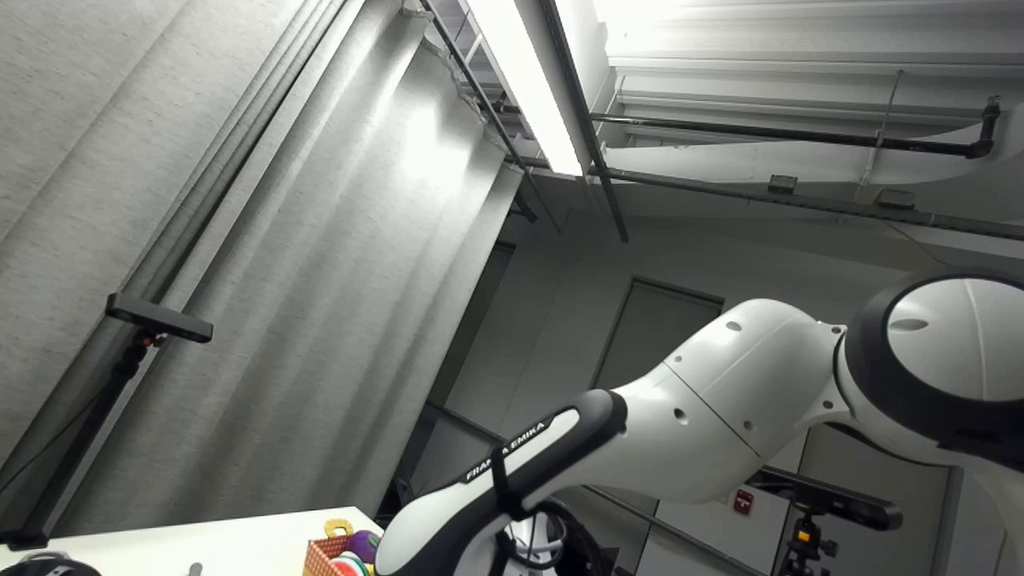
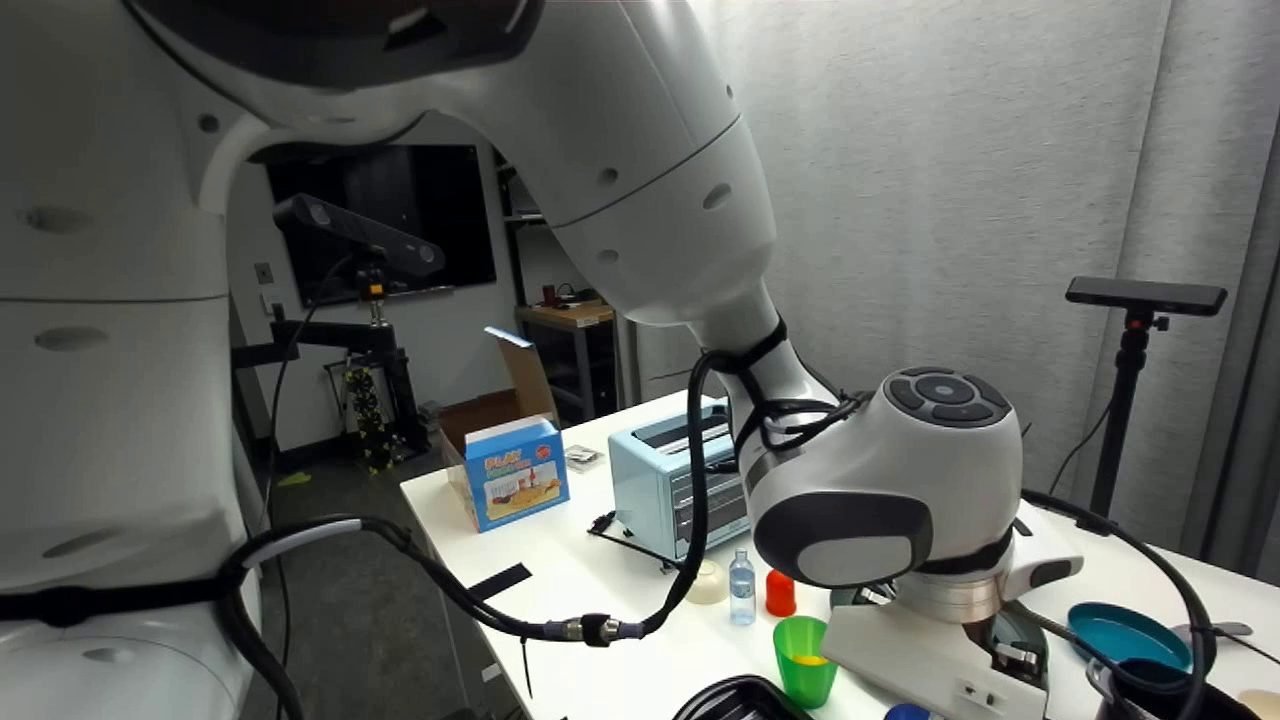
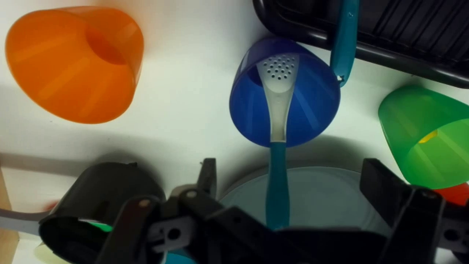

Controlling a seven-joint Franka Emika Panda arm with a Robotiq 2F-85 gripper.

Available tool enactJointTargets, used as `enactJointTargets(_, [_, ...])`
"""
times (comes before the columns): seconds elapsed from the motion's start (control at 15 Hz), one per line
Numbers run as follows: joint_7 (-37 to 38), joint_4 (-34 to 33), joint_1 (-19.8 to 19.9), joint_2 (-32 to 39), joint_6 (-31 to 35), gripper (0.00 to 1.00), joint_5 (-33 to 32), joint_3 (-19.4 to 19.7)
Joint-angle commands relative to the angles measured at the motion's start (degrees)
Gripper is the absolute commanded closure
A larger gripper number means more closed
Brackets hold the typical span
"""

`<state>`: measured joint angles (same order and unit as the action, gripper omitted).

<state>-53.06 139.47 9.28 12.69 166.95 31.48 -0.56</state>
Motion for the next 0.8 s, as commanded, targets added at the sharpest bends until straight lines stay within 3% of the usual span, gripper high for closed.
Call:
enactJointTargets(0.0, [-4.97,-2.62,2.14,3.25,2.18,0.00,4.77,-2.63])
enactJointTargets(0.47, [-9.82,-6.08,3.77,6.95,2.91,0.00,8.65,-4.89])
enactJointTargets(0.73, [-10.56,-7.49,4.49,8.44,2.95,0.09,8.88,-5.23])
